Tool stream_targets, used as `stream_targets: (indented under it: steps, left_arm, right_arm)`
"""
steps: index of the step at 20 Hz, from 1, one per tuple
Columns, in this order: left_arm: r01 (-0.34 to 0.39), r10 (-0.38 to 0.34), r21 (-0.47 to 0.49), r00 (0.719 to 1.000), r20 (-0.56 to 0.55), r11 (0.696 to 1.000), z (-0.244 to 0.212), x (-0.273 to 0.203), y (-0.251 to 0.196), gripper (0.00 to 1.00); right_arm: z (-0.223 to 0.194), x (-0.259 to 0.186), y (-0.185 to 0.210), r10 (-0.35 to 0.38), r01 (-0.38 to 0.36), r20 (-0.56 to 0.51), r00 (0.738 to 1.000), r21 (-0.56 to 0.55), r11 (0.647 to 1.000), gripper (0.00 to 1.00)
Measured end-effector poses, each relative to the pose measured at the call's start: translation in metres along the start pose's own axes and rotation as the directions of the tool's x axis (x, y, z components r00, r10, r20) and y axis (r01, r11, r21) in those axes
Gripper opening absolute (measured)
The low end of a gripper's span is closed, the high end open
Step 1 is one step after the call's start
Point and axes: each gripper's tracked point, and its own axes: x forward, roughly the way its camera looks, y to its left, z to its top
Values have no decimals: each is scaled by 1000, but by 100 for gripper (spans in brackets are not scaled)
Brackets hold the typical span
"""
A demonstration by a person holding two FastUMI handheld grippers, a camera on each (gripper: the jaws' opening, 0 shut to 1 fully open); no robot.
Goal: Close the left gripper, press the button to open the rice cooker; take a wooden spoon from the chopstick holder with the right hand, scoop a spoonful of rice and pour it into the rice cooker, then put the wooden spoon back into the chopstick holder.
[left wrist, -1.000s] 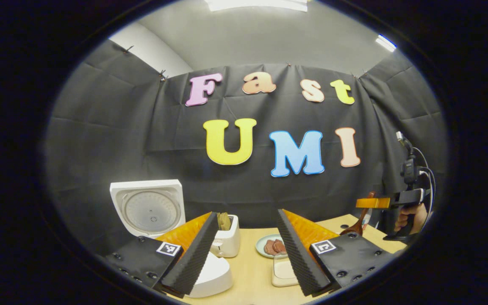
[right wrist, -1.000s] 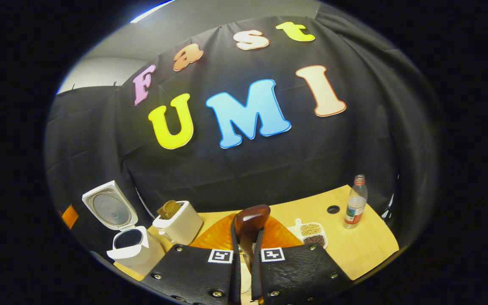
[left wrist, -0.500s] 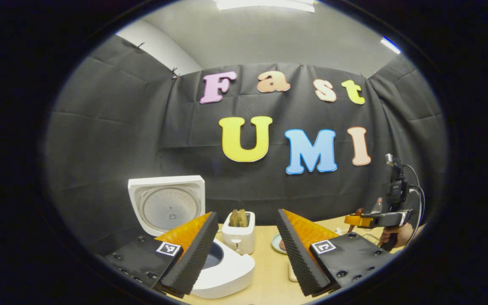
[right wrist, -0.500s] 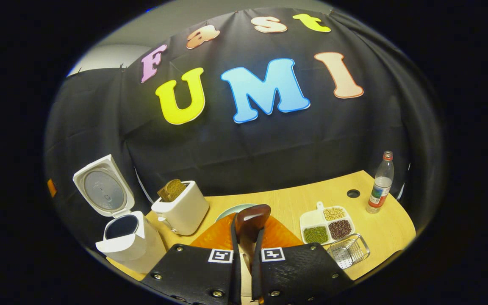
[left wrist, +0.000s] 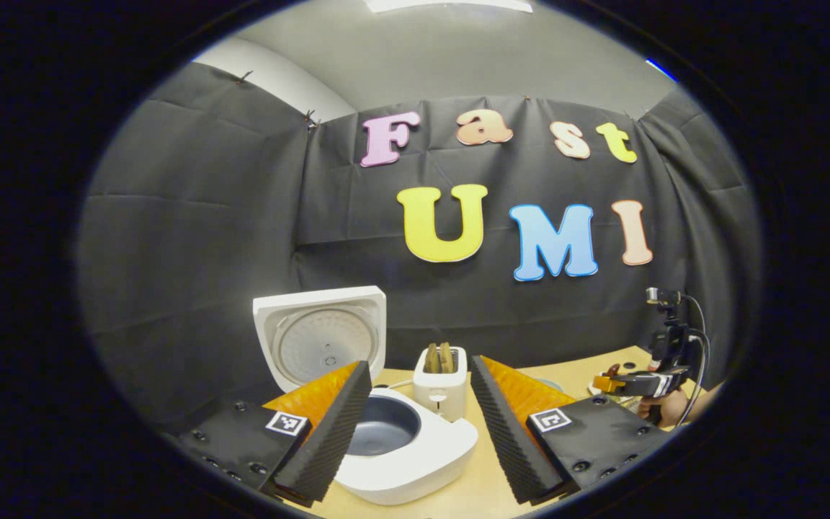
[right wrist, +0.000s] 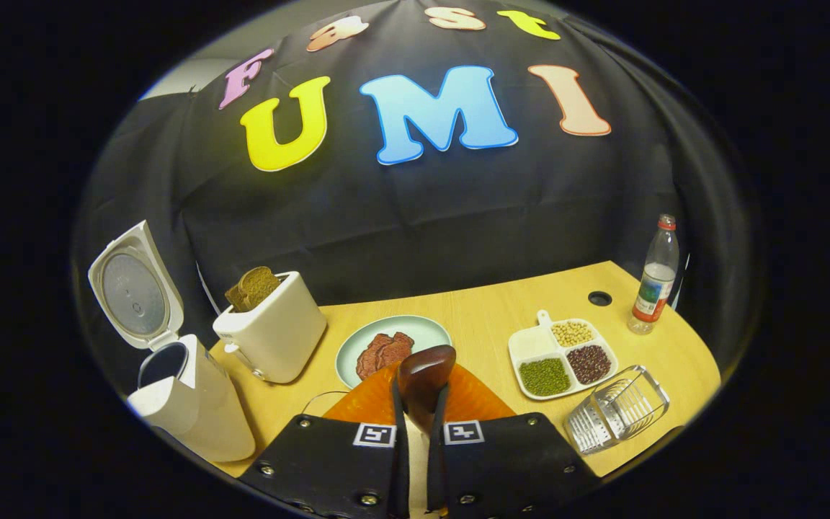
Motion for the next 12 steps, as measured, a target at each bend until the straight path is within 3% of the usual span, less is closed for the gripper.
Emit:
stream_targets:
  steps: [4,6,9,12]
  left_arm:
    - [-3,3,-13,1000,-14,1000,-9,5,-2,93]
    - [6,-6,-15,1000,-14,1000,-8,5,-7,96]
    - [16,-16,-5,1000,-3,1000,-3,6,-14,99]
    - [19,-19,-3,1000,7,1000,2,5,-18,96]
  right_arm:
    - [-7,2,6,68,-60,-33,997,220,974,10]
    - [-10,4,0,98,-77,-46,994,340,937,10]
    - [-12,4,-17,143,-88,-54,988,560,824,10]
    - [-10,-1,-32,161,-97,-28,987,689,719,10]
